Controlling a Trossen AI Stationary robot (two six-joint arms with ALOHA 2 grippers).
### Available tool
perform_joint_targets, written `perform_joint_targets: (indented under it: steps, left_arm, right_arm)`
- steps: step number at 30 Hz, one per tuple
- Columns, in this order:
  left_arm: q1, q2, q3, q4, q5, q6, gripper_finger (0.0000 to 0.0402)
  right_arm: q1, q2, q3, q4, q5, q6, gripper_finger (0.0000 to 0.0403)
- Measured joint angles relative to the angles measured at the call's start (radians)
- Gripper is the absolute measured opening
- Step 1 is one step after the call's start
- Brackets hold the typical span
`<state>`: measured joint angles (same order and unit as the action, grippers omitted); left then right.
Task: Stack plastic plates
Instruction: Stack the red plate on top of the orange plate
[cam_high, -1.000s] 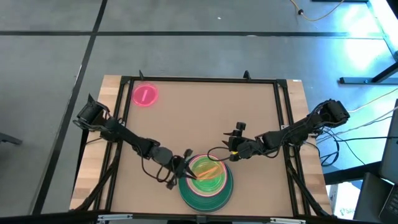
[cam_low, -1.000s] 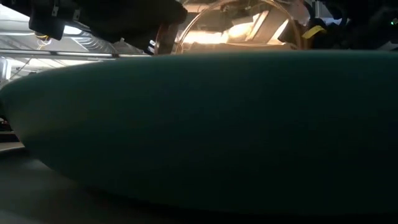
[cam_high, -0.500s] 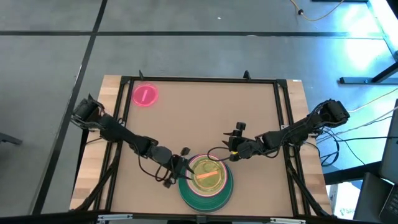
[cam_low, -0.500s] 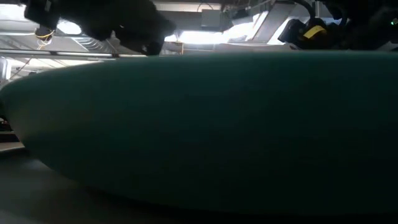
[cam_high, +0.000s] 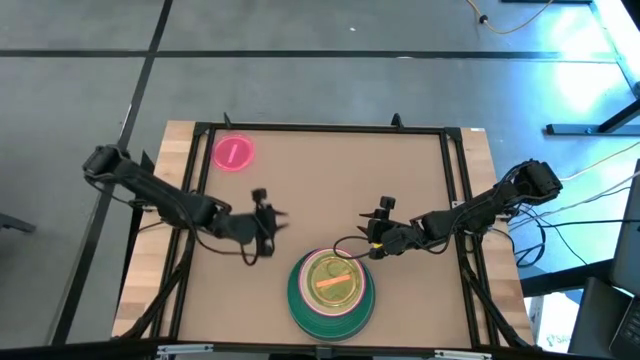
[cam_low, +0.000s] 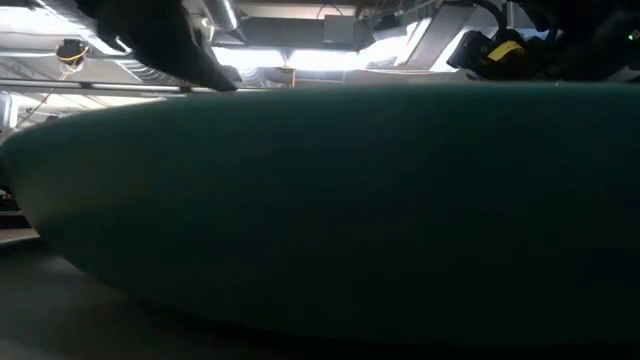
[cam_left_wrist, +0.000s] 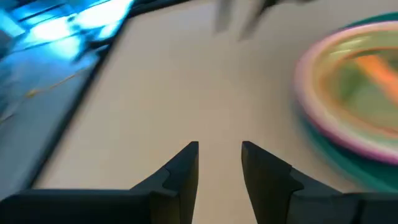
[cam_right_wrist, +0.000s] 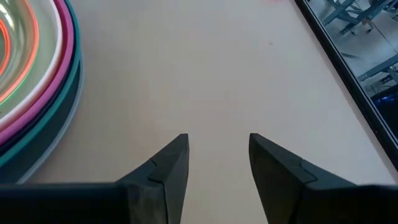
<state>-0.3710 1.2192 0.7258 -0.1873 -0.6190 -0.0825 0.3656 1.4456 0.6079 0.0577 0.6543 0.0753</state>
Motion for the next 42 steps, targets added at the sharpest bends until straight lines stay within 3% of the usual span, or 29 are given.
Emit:
perform_joint_targets:
  steps: [4, 13, 26, 30, 36, 42]
  left_arm:
    - [0.096, -0.033, 0.0, -0.135, -0.055, -0.067, 0.0115]
    - [0.427, -0.001, -0.02, -0.321, -0.025, -0.144, 0.0115]
    - [0.868, 0.076, -0.102, -0.311, 0.183, -0.15, 0.0115]
    - [0.94, 0.148, -0.102, -0.299, 0.238, -0.106, 0.0114]
    - [1.003, 0.252, -0.102, -0.26, 0.191, -0.068, 0.0114]
    - [1.009, 0.274, -0.098, -0.248, 0.178, -0.064, 0.0114]
  right_arm:
    - [0.0, 0.0, 0.0, 0.0, 0.0, 0.0, 0.0161]
    - [0.0, 0.0, 0.0, 0.001, 0.0, 0.002, 0.0161]
    - [0.0, 0.0, 0.0, 0.001, 0.0, -0.001, 0.0161]
    - [-0.002, 0.0, 0.0, 0.004, 0.0, -0.001, 0.0161]
    - [-0.002, 0.0, 0.0, 0.004, 0.0, -0.001, 0.0161]
    - [-0.002, 0.0, 0.0, 0.004, 0.0, -0.002, 0.0161]
